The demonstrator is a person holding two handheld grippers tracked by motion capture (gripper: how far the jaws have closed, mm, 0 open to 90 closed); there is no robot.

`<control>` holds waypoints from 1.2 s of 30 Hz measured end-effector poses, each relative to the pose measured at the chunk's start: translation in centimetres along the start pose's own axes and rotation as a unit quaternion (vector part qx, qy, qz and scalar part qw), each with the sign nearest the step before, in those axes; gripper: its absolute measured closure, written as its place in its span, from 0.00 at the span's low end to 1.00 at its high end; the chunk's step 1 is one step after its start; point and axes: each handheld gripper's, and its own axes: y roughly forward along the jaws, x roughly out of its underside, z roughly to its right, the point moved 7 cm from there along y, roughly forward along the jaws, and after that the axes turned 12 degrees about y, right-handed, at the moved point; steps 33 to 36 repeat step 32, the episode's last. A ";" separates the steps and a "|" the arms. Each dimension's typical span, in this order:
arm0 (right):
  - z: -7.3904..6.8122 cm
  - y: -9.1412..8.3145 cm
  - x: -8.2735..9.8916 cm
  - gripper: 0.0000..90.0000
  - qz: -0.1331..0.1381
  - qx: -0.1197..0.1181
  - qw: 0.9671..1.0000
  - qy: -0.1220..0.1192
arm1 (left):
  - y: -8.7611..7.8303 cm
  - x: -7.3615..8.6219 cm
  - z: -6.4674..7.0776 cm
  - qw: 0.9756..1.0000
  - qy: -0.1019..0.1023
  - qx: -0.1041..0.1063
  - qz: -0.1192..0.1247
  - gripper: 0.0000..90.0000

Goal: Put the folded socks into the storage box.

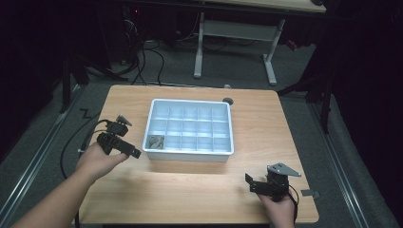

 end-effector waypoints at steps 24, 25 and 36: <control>-0.3 0.4 0.3 0.03 0.000 0.018 1.000 -0.025 | -0.9 7.4 0.7 0.957 0.037 0.115 0.263 0.03; -0.3 0.4 0.2 0.03 0.001 0.021 0.999 -0.025 | -1.1 7.2 0.6 0.956 0.019 0.124 0.267 0.03; -0.5 0.1 0.2 0.03 0.010 0.026 0.999 -0.026 | -0.4 7.3 0.2 0.956 0.026 0.121 0.266 0.06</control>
